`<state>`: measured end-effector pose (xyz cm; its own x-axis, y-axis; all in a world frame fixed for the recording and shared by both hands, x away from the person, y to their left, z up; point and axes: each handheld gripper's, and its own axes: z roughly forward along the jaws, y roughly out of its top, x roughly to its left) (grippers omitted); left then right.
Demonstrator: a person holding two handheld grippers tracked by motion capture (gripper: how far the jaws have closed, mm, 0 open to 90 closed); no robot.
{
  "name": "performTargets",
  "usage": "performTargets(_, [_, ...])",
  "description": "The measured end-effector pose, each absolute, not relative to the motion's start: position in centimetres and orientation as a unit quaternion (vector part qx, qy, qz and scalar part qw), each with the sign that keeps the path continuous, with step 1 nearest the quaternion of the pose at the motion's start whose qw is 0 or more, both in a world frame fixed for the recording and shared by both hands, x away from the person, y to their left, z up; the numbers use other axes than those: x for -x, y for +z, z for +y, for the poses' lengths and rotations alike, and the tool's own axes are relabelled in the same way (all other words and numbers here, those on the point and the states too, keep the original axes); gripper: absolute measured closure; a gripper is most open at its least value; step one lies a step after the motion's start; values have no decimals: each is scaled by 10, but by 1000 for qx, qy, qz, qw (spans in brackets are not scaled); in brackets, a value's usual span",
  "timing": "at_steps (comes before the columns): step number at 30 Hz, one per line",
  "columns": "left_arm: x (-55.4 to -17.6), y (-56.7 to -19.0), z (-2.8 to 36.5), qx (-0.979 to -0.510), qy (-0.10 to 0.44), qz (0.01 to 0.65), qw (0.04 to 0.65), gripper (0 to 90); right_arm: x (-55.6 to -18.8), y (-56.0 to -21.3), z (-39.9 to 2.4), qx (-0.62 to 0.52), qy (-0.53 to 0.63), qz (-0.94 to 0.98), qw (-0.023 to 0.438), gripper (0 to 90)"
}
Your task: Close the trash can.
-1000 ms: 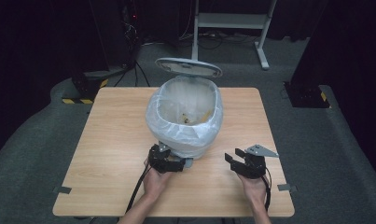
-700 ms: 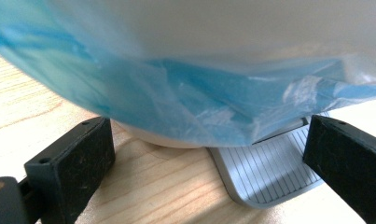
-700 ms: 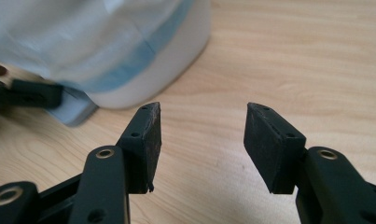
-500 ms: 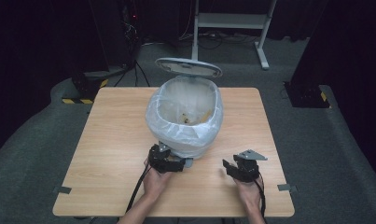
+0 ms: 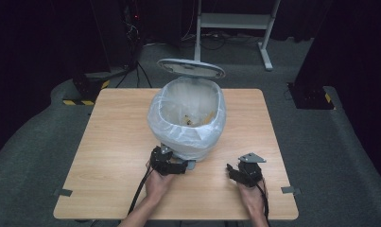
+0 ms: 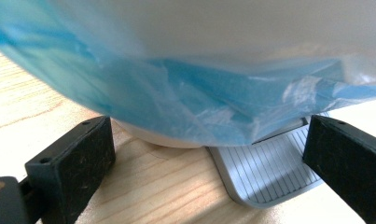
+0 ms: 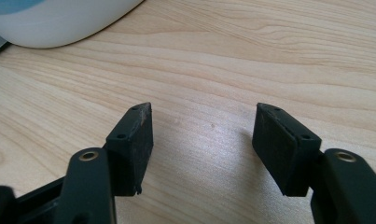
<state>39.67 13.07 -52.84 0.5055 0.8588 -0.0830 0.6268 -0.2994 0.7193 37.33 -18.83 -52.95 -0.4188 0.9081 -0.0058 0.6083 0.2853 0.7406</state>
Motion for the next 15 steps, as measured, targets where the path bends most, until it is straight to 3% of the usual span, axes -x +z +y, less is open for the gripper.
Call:
performTargets(5, [-397, -530, 128, -763, 162, 491, 387, 28, -373, -529, -188, -491, 340, 771, 220, 372])
performTargets(9, [-396, -529, 131, -778, 154, 481, 374, 29, -373, -530, -188, -492, 340, 771, 220, 371])
performTargets(10, [-396, -531, 125, -747, 163, 504, 401, 30, -373, -529, -188, -492, 340, 771, 220, 370])
performTargets(11, [-396, -528, 132, -785, 149, 475, 368, 32, -373, -529, -188, -492, 340, 771, 221, 370])
performTargets(15, [-396, -529, 128, -758, 156, 500, 390, 41, -374, -530, -188, -490, 340, 772, 221, 367])
